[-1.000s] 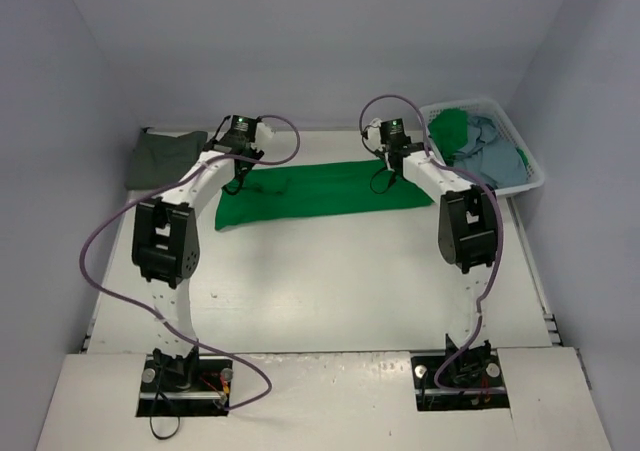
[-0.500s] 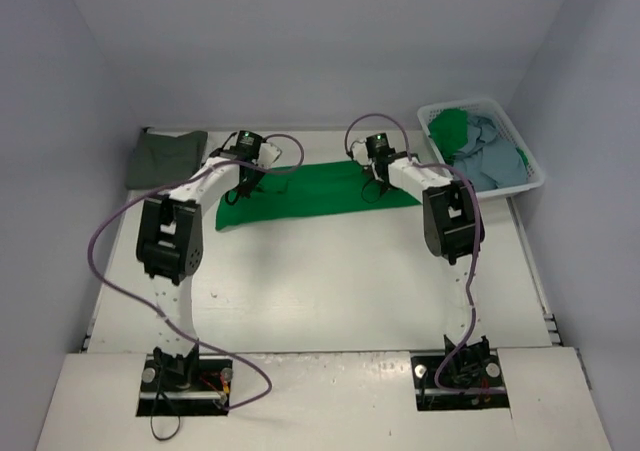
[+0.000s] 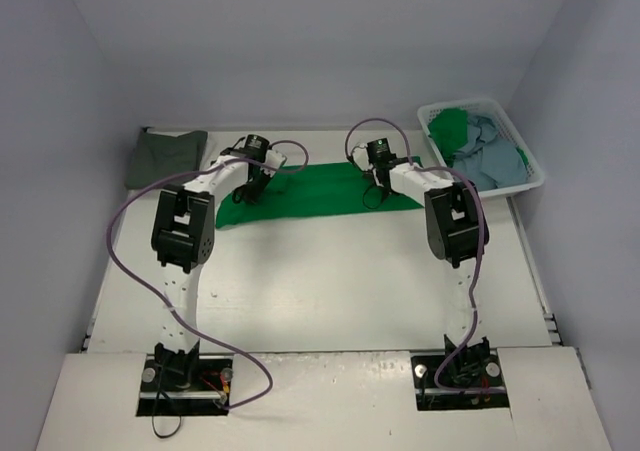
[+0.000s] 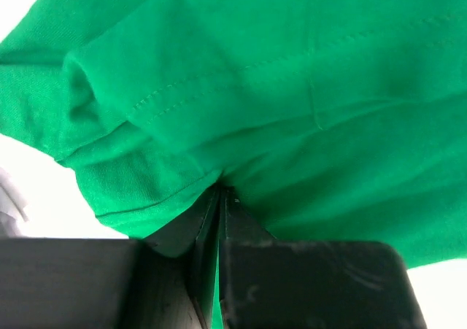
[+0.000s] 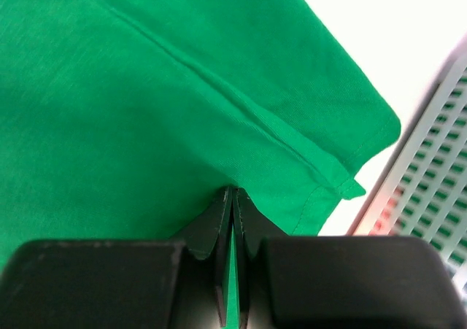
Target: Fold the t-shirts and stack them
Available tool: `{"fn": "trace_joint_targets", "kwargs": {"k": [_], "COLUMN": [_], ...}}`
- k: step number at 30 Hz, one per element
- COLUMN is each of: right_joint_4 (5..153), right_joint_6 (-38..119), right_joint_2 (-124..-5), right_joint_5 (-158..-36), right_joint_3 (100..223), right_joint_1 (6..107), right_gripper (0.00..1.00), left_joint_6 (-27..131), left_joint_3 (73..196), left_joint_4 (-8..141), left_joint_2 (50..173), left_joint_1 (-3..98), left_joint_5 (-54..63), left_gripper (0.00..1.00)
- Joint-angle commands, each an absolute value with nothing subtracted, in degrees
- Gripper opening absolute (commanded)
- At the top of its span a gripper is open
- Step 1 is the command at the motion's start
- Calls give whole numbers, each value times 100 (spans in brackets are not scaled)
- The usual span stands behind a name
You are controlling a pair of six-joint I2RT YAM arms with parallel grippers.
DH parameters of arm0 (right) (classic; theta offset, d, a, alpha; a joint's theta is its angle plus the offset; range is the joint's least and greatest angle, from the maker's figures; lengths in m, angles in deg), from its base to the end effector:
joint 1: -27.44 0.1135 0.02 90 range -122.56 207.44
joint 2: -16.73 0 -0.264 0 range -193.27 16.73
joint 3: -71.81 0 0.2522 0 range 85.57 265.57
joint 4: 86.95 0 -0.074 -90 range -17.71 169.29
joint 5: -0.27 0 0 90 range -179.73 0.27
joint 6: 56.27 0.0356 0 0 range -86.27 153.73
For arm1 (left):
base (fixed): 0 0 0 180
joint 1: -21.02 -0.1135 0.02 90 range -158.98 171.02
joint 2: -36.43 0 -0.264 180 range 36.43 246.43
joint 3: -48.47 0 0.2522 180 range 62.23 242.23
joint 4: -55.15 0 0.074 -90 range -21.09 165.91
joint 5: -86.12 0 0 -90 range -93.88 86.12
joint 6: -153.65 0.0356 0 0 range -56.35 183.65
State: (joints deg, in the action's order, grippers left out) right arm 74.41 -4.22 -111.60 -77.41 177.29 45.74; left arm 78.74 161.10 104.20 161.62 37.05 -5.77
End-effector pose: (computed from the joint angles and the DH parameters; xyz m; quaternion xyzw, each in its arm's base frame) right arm 0.4748 0.1490 0.1506 -0.3884 0.8202 -0.1661 0.3857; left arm 0.4524 -0.1288 0.1780 0.2561 0.9349 0.0140 0.2453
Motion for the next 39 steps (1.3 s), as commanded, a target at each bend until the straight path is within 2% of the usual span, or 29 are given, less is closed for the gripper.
{"fn": "trace_joint_targets", "kwargs": {"k": [1,12,26,35,36,37,39], "right_joint_4": [6480,5697,5547,5574,5574,5582,5617], "right_joint_6": [-336,-301,472,938,999,1009,991], "right_joint_2": [-10721,-9314,-8250,-8355,-8399,-8408,-8417], "right_joint_5": [-7979,-8471,-9825,-10089,-10115,-10124,-10133], "right_joint_3": [17180,15362,14516,14560,14603,14613,14639], "right_joint_1": [4704,5722,8104,9458,9537,9660,9713], "right_gripper": [0,0,0,0,0,0,0], "left_joint_6": [7850,7973,8289,8615,8606,8598,8597], "left_joint_3": [16461,18025,18474,19386,19484,19642,19757], "left_joint_4": [10512,10573,10168,10186,10213,10239,10222], "left_joint_2": [16342,17345,17503,17960,18047,18083,18171], "left_joint_1": [3702,3693,3772,4009,4035,4088,4158], "left_joint_5": [-826,-1478,1157,553,474,404,159], "left_gripper": [0,0,0,0,2,12,21]}}
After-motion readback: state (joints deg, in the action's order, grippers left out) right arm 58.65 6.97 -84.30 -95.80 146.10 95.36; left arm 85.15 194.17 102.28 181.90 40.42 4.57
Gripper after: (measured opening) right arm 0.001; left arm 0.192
